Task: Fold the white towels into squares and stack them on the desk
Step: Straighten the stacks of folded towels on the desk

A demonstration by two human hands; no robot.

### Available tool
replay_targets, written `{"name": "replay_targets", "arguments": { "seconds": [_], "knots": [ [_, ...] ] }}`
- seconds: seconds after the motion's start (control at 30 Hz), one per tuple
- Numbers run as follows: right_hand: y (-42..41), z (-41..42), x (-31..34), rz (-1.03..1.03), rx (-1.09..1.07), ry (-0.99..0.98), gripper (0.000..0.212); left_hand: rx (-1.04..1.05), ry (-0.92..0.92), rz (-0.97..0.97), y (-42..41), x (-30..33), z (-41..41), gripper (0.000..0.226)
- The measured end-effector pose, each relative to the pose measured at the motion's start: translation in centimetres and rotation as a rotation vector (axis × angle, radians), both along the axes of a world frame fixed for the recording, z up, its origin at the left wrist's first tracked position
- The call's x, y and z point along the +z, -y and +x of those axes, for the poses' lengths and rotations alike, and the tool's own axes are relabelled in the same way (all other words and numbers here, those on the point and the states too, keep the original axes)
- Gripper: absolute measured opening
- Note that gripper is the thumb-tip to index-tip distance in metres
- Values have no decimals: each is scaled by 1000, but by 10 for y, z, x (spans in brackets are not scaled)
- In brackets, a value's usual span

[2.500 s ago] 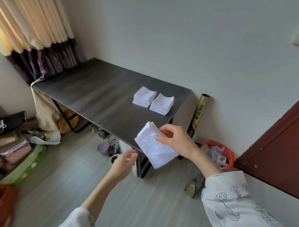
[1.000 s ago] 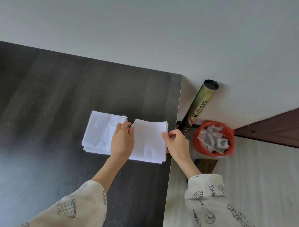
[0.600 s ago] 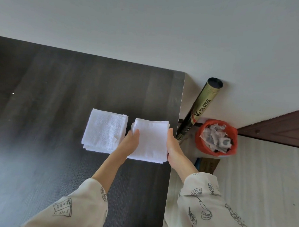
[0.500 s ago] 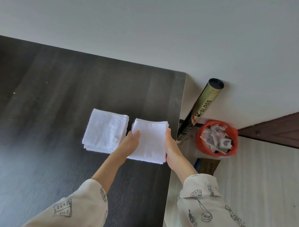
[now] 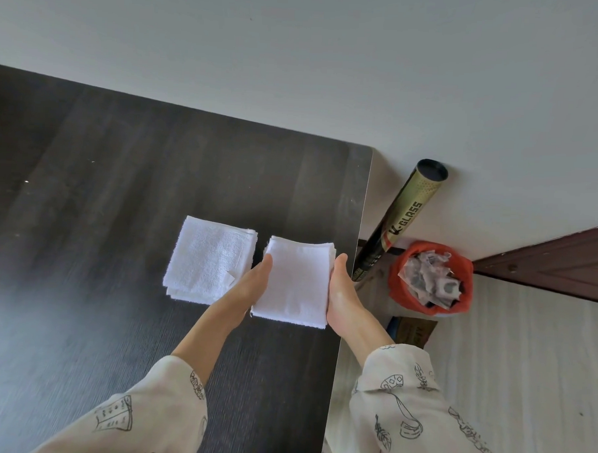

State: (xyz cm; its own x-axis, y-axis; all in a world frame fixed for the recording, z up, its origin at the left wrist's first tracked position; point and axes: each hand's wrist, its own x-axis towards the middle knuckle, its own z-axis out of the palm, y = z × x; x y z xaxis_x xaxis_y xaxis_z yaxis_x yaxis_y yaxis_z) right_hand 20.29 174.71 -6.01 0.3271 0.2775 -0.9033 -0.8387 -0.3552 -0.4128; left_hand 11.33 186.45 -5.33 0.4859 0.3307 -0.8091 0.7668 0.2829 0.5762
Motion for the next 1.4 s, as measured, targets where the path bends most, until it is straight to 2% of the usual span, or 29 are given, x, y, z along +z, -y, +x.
{"name": "replay_targets", "arguments": {
  "seconds": [0.17, 0.3, 0.33, 0.4, 0.43, 0.5, 0.57, 0.63, 0.73, 0.8, 0.87, 1.0, 1.1, 1.2, 1.4],
  "knots": [
    [5, 2, -5, -15, 4, 41, 74, -36, 61, 28, 2, 6, 0, 42],
    [8, 1, -6, -21, 18, 70, 74, -70, 85, 44, 4, 0, -3, 49],
    [7, -2, -4, -23, 38, 69, 76, -87, 91, 53, 5, -5, -4, 43],
    [5, -6, -1, -35, 70, 71, 79, -127, 67, 127, 5, -13, -7, 24],
    [6, -7, 2, -37, 88, 81, 80, -153, 51, 172, 6, -15, -8, 21],
    [10, -10, 5, -57, 157, 162, 73, -197, 25, 254, 9, -17, -13, 31],
    [18, -17, 10, -90, 227, 379, 61, -176, -14, 366, 13, -18, -17, 41],
    [28, -27, 15, -137, 339, 730, 56, -173, 22, 531, 22, -16, -22, 44],
    [35, -40, 8, -235, 686, 1270, 53, -314, 164, 921, 40, -10, -28, 54],
    [37, -39, -4, -257, 830, 1409, 52, -410, 242, 1106, 49, -15, -30, 70],
    [35, -37, -12, -242, 777, 1352, 54, -436, 254, 1119, 50, -25, -28, 73],
    [23, -38, -21, -84, 465, 945, 60, -220, 212, 868, 47, -26, -21, 54],
    [15, -43, -19, 12, 435, 988, 62, -133, 244, 753, 39, -25, -24, 54],
    [15, -41, -21, 3, 438, 999, 60, -111, 236, 667, 33, -25, -27, 55],
    [30, -43, -22, 30, 343, 792, 58, -195, 298, 686, 38, -15, -33, 52]
  ]
}}
